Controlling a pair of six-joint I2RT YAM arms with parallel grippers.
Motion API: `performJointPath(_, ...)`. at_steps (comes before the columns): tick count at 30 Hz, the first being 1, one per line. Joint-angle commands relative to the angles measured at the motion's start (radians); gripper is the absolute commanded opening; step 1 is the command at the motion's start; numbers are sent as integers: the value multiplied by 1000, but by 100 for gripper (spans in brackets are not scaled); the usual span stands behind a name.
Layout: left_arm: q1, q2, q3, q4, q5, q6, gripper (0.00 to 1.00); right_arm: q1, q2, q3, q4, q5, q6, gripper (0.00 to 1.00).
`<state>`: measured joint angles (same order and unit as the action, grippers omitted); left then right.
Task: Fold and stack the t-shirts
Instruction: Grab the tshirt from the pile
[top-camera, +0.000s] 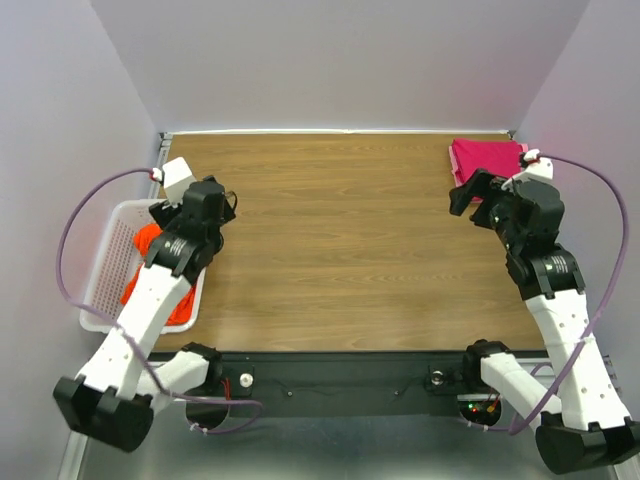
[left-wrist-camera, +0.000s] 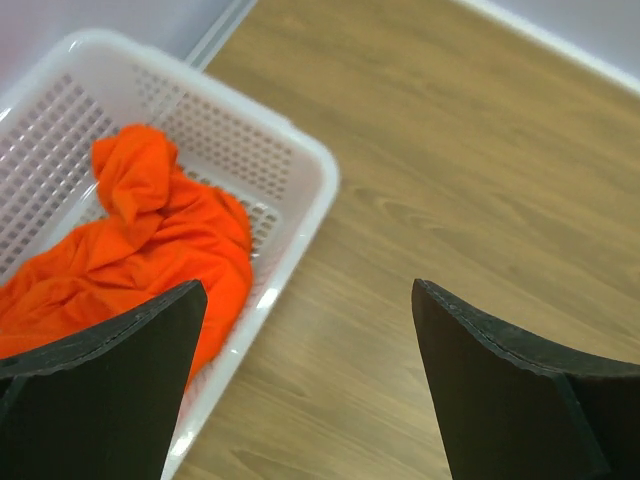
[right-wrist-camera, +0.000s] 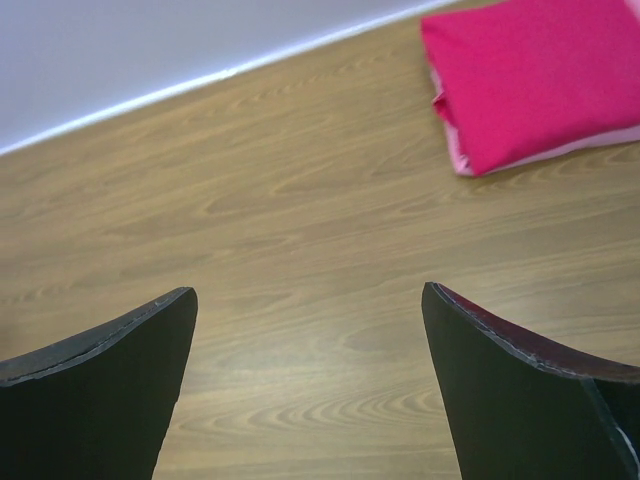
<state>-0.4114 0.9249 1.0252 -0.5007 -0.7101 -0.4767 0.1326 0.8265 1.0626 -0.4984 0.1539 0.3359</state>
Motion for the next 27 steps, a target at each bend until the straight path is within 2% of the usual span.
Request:
performJointPath(1, 170, 71, 44, -88, 82, -37, 96, 10, 11, -21, 40, -143, 28, 100)
performJointPath(2, 219, 74, 30, -53, 137, -21, 96, 9, 16, -26, 43, -184, 38, 100)
performJointPath(3, 320, 68, 13, -30, 156, 18, 95, 10, 17, -35, 46, -198, 48, 100)
performJointPath(7, 492, 84, -45, 17, 172, 84, 93, 9, 19, -69, 61, -243, 66, 100)
performJointPath(14, 602, 202, -166, 131, 233, 93, 93, 13, 17, -92, 72, -231, 42, 100)
performJointPath(22, 611, 400, -203, 208, 268, 49, 91, 39, 19, -87, 73, -220, 11, 100)
performJointPath(25, 611, 446, -217, 226, 281, 41, 79, 44, 22, -82, 73, -223, 11, 100)
performJointPath(26, 611, 453, -224, 229, 281, 39, 71, 45, 22, -81, 73, -223, 9, 100)
performJointPath(27, 611, 453, -226, 231, 288, 38, 54, 45, 23, -82, 73, -223, 12, 100)
